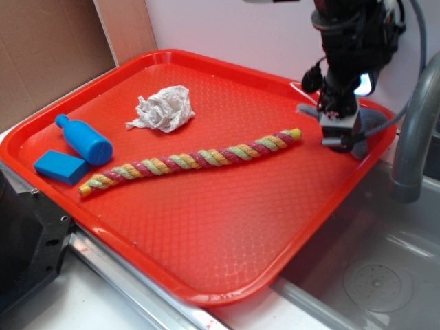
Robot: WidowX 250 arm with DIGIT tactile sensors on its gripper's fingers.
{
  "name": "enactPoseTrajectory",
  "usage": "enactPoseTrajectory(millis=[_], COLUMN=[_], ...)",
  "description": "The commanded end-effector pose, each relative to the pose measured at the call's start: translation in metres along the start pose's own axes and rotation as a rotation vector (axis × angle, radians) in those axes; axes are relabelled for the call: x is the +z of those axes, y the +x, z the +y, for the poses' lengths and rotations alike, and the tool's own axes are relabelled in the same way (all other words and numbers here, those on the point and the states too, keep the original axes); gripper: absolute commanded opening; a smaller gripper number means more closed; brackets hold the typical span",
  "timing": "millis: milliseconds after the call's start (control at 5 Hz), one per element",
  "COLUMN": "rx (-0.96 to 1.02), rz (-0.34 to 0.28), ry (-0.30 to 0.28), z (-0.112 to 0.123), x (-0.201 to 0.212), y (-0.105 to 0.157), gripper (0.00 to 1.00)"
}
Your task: Grab the gray animal.
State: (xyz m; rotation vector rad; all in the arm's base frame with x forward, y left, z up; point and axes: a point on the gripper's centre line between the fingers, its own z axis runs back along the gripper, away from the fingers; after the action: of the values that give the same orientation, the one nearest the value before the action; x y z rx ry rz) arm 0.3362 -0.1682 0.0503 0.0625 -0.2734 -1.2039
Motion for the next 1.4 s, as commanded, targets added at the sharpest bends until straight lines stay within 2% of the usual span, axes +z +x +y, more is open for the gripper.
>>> enactPoseTrajectory(millis=[0, 200, 400, 600, 800, 1000, 1200], rx=[0.074, 0.099, 0.126, 0.169, 0.438, 0.703, 0.953], rz=[0.029, 0.033, 0.026, 0.03, 0.11, 0.221, 0.253], ry=[0.0, -0.001, -0.015, -0.022, -0.153, -0.297, -0.267], z=[0.004, 0.001, -0.002, -0.004, -0.011, -0.03, -0.036], x=[-0.001, -0.004, -0.004, 0.003, 0.024, 0.059, 0.094], y=[0.001, 0.003, 0.003, 0.001, -0.016, -0.042, -0.06], gripper=[1.0, 0.35, 0.0, 0.0, 0.0, 0.0, 0.0])
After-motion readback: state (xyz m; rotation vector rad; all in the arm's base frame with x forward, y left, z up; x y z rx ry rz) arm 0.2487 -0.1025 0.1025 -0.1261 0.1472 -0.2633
